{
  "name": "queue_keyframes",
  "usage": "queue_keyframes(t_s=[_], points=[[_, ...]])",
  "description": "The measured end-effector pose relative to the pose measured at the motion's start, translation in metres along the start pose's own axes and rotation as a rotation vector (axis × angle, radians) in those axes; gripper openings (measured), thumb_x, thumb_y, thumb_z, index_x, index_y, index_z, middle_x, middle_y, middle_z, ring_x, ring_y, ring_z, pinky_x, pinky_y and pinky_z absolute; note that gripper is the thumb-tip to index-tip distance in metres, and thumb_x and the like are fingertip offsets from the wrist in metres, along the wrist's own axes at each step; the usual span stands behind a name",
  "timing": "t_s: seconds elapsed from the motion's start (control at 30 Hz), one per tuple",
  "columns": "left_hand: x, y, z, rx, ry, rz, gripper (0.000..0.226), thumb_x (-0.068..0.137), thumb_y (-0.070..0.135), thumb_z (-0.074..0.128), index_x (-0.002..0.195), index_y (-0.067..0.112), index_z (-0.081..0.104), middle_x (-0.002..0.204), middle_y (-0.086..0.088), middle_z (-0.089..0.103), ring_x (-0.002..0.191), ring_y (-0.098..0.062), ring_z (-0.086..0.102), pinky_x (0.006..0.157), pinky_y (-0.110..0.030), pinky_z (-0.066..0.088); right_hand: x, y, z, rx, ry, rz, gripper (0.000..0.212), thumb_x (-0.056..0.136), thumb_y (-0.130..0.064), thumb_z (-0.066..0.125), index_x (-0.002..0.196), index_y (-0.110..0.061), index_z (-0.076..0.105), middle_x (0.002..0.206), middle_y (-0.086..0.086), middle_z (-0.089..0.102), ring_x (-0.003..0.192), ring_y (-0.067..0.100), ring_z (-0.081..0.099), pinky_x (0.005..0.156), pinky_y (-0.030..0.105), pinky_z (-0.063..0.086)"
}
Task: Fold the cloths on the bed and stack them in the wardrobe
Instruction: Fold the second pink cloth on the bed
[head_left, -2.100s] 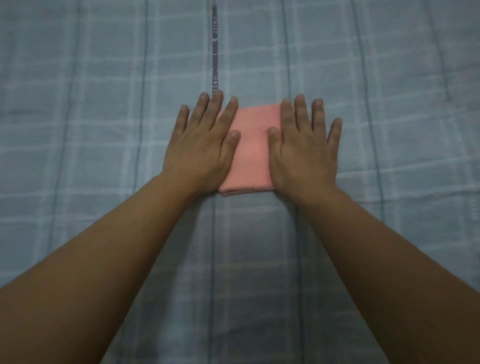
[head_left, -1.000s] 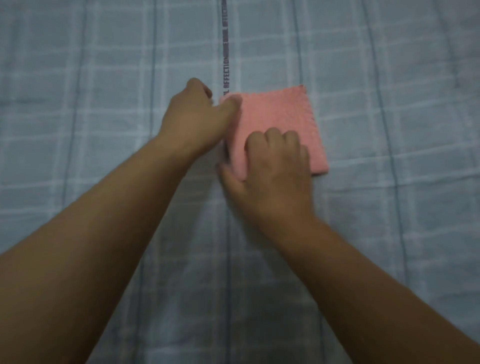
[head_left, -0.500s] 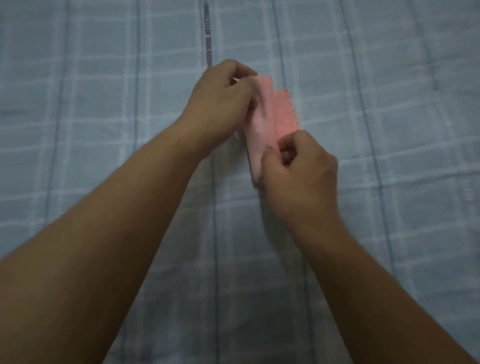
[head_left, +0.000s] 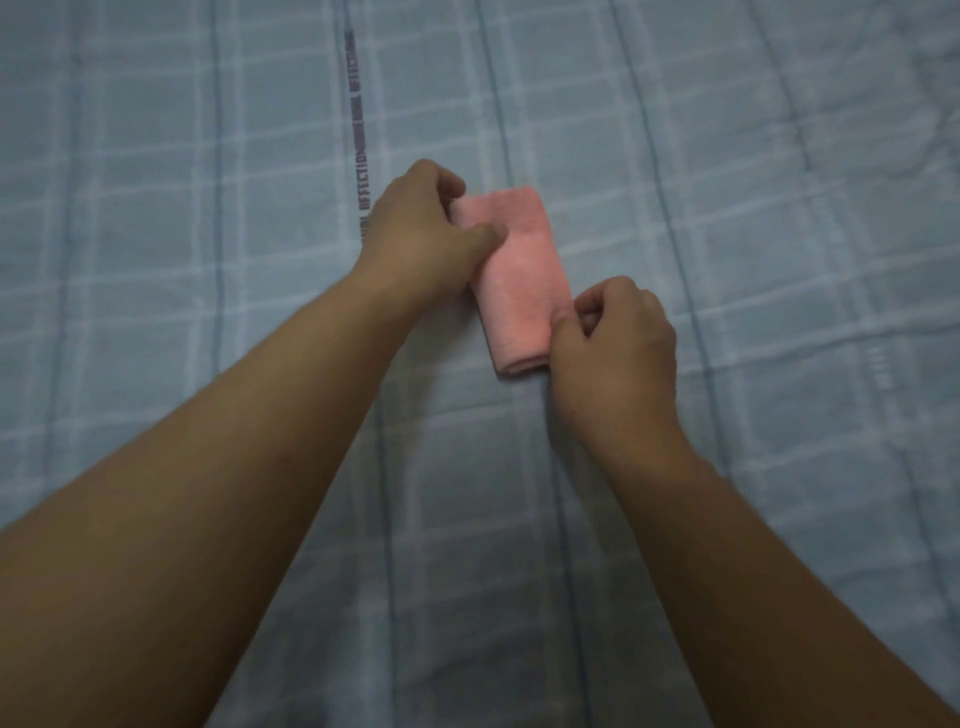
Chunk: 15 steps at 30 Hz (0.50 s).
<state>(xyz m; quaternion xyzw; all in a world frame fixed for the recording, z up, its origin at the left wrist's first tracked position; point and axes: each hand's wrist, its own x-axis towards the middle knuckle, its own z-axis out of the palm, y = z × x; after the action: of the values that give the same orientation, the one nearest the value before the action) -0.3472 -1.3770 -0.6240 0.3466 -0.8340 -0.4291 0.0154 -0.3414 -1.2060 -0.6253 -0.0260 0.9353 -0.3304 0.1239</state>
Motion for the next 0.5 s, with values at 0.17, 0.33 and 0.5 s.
queue_keyframes(t_s=[0.17,0.33,0.5], points=[[0.000,0.008,0.000,-0.021,0.008,-0.072,0.055,0.066,0.046,0.080,0.114,0.025,0.061,0.106,0.002,0.067,0.097,-0.020,0.069,0.090,-0.047,0.059,0.004,0.000,0.000,-0.009,-0.039,0.005,0.022,0.097,-0.028,0.059,0.113,-0.012,0.060,0.115,0.011,0.063,0.110,0.031,0.057,0.090,0.038,0.043],[-0.009,0.017,0.005,-0.219,0.006,-0.164,0.072,0.057,0.048,0.088,0.116,0.025,0.055,0.109,0.002,0.064,0.098,-0.018,0.069,0.087,-0.047,0.062,0.007,0.002,-0.003,0.012,-0.087,0.011,0.021,0.097,-0.028,0.060,0.109,-0.012,0.062,0.109,0.010,0.068,0.106,0.030,0.060,0.092,0.040,0.047],[-0.013,0.030,0.013,-0.397,-0.042,-0.306,0.063,0.067,0.022,0.096,0.118,0.012,0.061,0.106,-0.005,0.072,0.088,-0.017,0.074,0.065,-0.030,0.063,0.014,0.000,-0.003,-0.024,-0.208,0.060,0.020,0.097,-0.026,0.054,0.109,-0.013,0.065,0.114,0.015,0.067,0.111,0.037,0.058,0.096,0.042,0.046]])
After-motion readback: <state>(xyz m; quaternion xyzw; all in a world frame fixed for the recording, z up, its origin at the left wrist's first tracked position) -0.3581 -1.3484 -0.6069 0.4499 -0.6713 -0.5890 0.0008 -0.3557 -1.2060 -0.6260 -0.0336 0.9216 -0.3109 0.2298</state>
